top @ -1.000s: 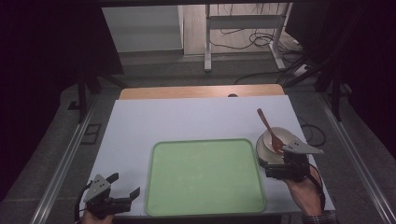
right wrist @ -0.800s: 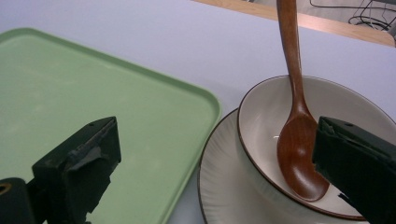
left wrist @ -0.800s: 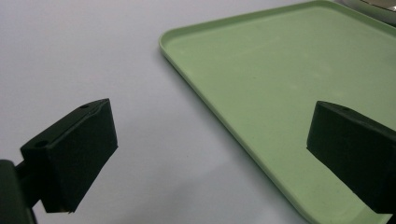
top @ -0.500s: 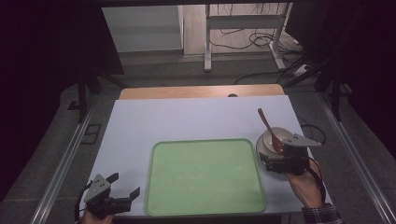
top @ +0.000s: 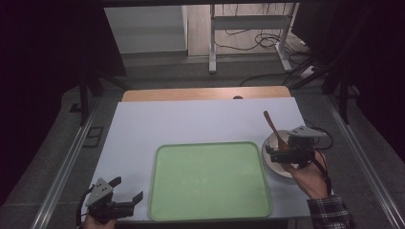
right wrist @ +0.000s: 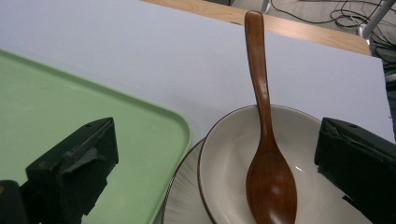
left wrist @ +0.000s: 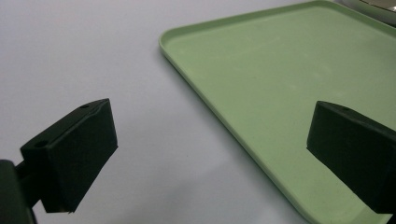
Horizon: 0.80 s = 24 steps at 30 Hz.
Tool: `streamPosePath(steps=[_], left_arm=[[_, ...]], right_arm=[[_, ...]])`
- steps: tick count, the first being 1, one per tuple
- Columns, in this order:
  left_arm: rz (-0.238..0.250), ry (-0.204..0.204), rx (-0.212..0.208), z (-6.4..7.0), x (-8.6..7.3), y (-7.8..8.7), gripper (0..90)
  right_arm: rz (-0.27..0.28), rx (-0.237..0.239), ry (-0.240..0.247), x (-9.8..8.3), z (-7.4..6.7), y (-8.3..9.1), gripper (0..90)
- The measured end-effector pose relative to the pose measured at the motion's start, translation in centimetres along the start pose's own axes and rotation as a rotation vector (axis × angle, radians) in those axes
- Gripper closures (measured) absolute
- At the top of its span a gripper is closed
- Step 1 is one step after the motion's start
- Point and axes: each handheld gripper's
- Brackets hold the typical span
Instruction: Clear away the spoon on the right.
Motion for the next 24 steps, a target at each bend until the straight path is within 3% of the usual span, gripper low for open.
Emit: streamPosePath(steps=[12, 24], left_arm=[[0.000, 0.001, 0.000, 0.0, 0.0, 0.0, 1.2], [0.003, 0.005, -0.003, -0.1, 0.0, 0.0, 1.2]], right_arm=[[-0.064, -0.019, -0.003, 1.2, 1.2, -1.6, 2.2], [-0.081, -0.050, 0.006, 2.2, 2.0, -2.9, 10.0]])
Point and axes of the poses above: each handheld gripper's, and its own axes: y roughly backward along the jaws, x roughly out of its top, z roughly to its right, and after that the axes turned 4 degrees about x, right-handed
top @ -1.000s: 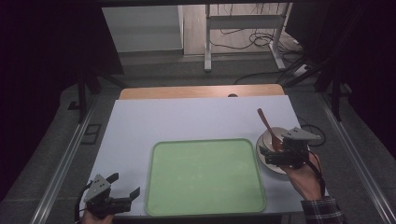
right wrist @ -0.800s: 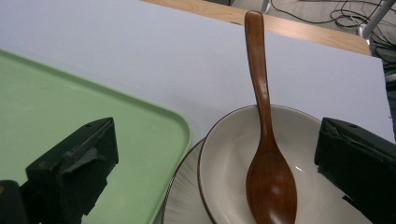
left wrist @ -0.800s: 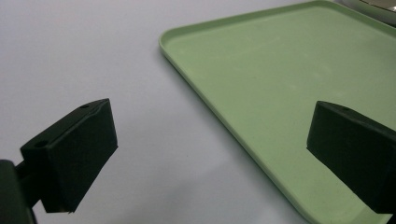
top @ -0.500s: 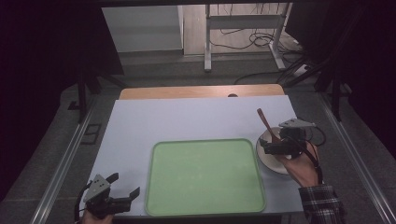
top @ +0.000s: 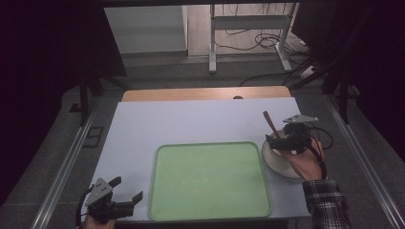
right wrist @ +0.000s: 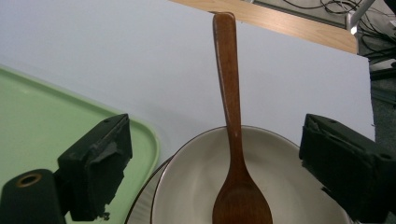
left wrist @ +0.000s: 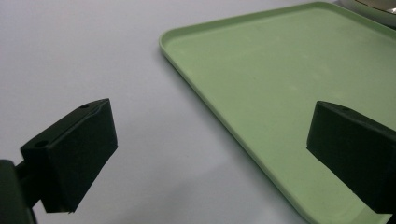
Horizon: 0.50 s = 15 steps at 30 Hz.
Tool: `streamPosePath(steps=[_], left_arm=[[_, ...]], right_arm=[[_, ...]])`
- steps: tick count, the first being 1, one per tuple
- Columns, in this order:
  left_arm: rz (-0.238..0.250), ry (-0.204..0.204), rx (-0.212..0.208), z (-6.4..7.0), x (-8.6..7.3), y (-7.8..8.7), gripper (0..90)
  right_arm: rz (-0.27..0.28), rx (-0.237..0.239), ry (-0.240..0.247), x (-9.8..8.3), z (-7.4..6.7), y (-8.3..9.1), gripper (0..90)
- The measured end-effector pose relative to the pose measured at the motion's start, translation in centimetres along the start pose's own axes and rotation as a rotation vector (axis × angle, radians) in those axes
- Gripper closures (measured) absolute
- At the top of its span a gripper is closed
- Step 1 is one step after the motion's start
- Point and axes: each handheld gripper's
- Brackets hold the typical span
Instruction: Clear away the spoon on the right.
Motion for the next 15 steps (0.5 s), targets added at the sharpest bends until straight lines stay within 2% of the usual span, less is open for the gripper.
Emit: streamPosePath(steps=[6, 15], left_arm=[[0.003, 0.004, -0.002, -0.1, 0.0, 0.0, 1.3], [0.003, 0.006, -0.003, -0.1, 0.0, 0.0, 1.2]], right_arm=[[-0.011, -0.011, 0.004, 0.6, 0.5, -0.7, 16.8], [-0.047, -0.028, 0.040, 1.3, 1.1, -2.0, 34.5]])
Point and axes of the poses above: each handheld gripper's, and its own axes: y roughly backward along the jaws, x roughly out of its top, z roughly to its right, and after that the axes turned 4 degrees about x, right-handed
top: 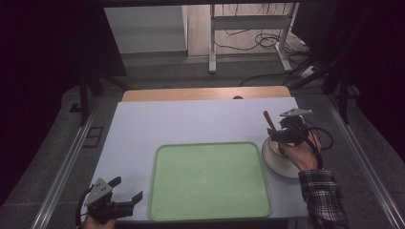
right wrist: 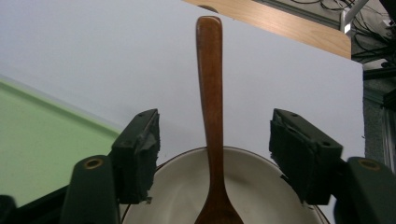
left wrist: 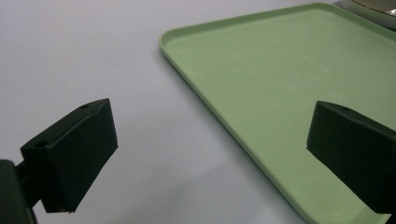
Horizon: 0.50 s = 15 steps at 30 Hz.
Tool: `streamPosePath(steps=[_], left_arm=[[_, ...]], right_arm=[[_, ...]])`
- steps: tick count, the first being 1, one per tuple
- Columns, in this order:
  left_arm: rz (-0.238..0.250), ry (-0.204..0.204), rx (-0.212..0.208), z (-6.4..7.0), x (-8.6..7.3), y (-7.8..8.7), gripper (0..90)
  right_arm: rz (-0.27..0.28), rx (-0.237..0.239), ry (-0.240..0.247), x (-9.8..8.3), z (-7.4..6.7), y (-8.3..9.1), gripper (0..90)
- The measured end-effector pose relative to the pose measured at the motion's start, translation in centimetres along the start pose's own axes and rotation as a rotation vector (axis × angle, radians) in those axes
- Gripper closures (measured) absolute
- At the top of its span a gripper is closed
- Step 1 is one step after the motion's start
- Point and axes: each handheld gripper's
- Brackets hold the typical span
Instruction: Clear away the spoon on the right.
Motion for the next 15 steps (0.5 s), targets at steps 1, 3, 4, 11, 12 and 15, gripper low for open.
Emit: streamPosePath(steps=[1, 3, 4, 11, 12, 15], left_arm=[[0.000, 0.000, 0.000, 0.0, 0.0, 0.0, 1.3], [-0.001, -0.001, 0.000, 0.0, 0.0, 0.0, 1.3], [-0.001, -0.001, 0.000, 0.0, 0.0, 0.0, 1.3], [-0.002, -0.001, 0.000, 0.0, 0.0, 0.0, 1.3], [-0.002, -0.002, -0.001, 0.0, 0.0, 0.0, 1.3], [-0.002, -0.002, -0.001, 0.0, 0.0, 0.0, 1.3]], right_arm=[[-0.003, -0.002, -0.003, 0.1, 0.1, -0.2, 36.6], [-0.010, -0.001, 0.004, 0.2, 0.3, -0.5, 41.0], [-0.013, -0.003, 0.005, 0.2, 0.4, -0.6, 42.6], [-0.045, 0.019, 0.003, 0.4, 0.7, -1.9, 53.8], [-0.052, 0.020, 0.003, 0.4, 0.7, -2.1, 55.0], [-0.063, 0.024, 0.005, 0.4, 0.9, -2.6, 58.0]])
Point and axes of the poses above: each handheld gripper's, and its own axes: y roughly backward along the jaws, x roughly out of its top, z roughly to its right, and after that the axes turned 4 degrees about x, right-handed
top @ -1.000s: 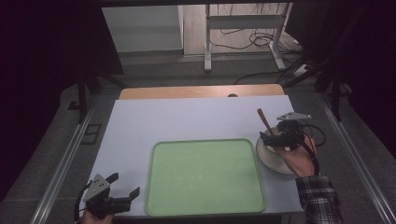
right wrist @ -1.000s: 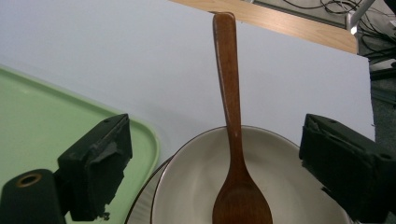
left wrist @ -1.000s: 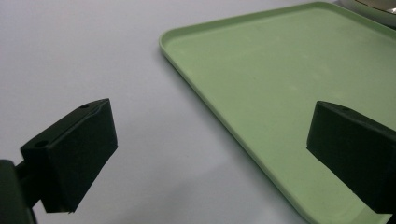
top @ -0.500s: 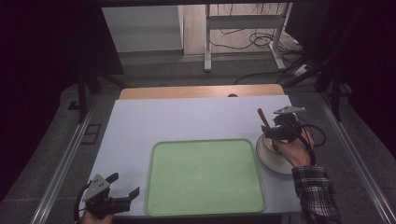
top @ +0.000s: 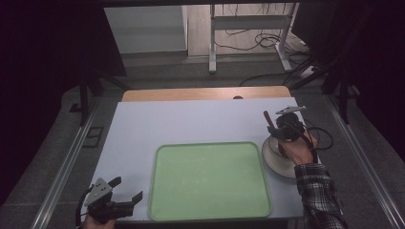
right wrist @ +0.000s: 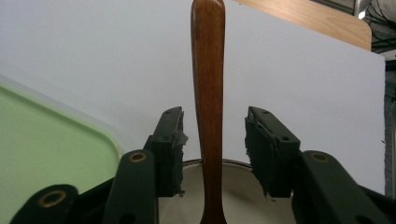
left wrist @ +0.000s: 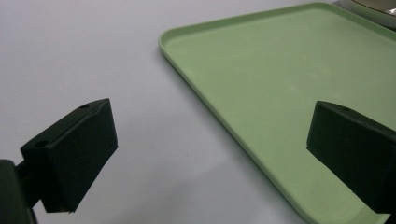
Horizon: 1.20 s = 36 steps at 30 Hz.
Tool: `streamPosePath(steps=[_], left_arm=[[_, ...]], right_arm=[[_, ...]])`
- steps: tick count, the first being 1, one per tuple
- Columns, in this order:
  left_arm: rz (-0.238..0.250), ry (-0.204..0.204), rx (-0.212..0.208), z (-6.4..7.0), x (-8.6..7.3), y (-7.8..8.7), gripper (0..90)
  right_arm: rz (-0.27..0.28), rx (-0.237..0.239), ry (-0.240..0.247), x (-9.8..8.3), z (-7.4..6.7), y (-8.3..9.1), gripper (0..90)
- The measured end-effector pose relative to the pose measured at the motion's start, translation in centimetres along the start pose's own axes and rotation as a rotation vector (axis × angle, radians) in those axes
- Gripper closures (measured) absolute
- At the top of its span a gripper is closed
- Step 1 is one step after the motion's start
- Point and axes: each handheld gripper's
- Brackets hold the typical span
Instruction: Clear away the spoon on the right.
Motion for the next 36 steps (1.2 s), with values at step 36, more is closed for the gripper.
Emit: streamPosePath(steps=[36], left_arm=[[0.006, 0.003, -0.001, 0.1, 0.1, 0.0, 1.3]], right_arm=[[0.045, 0.026, 0.000, 2.6, -0.5, 4.7, 79.4]])
Point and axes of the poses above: each handheld gripper's, and its own axes: y roughly backward along the jaws, x roughly out of its top, z roughly to its right, and after that the axes turned 4 degrees about x, right-handed
